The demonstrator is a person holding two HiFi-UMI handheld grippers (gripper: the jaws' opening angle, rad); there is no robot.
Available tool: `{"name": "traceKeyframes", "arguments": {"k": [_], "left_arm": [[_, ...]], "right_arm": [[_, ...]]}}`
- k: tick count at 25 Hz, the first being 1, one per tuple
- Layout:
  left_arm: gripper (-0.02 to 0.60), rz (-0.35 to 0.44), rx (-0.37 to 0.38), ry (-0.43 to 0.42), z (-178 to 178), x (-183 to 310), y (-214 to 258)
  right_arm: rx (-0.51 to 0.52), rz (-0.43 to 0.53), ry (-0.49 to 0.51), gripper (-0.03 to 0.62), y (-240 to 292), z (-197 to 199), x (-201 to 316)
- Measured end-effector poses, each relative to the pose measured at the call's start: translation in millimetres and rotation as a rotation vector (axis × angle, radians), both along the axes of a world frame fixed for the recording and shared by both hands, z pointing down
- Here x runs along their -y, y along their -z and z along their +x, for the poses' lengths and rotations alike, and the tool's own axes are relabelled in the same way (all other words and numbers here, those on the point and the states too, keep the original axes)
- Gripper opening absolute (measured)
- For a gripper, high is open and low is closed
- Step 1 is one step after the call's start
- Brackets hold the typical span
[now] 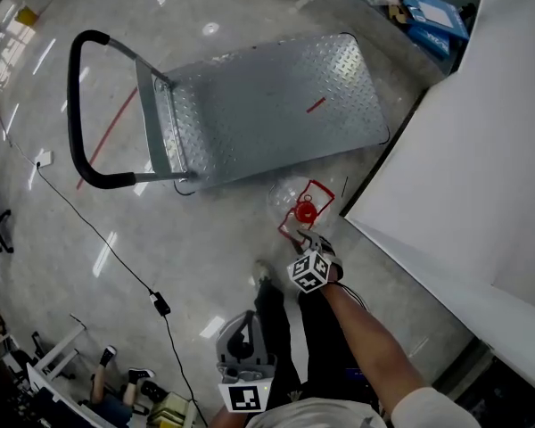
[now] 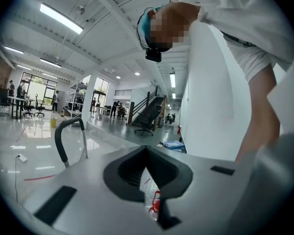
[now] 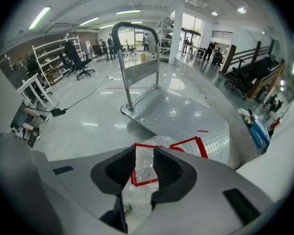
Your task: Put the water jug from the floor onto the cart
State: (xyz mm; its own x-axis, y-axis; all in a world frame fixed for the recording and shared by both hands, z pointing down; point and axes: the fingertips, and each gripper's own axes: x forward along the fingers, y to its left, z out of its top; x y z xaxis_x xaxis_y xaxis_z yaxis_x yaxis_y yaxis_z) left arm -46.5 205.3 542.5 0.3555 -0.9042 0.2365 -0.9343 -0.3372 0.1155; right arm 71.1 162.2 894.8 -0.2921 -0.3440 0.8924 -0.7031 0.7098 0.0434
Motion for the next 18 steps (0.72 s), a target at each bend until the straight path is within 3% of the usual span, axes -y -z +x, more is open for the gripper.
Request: {"name": "traceKeyframes", "arguments": {"k": [8,15,18], "left_arm": [[0.003,-0.027,-0.024,0.024,-9.5,3.1,-22.5],[0.003,-0.051,-0.029,0.026,-13.9,-6.7,-35.9],[0.003,-0.055,-0.023,0.027,-17.1,-7.3,-39.3]], "right_arm": [[-0.115,-0.122,0.084,0.123,-59.9,-11.5,-21.1],[-0.203,-0.157,0.100,0.121,-95.3,-8.3,-30.2],[-0.230,-0.142,0.098,0.065,-100.5,-6.6,-26.5]]}}
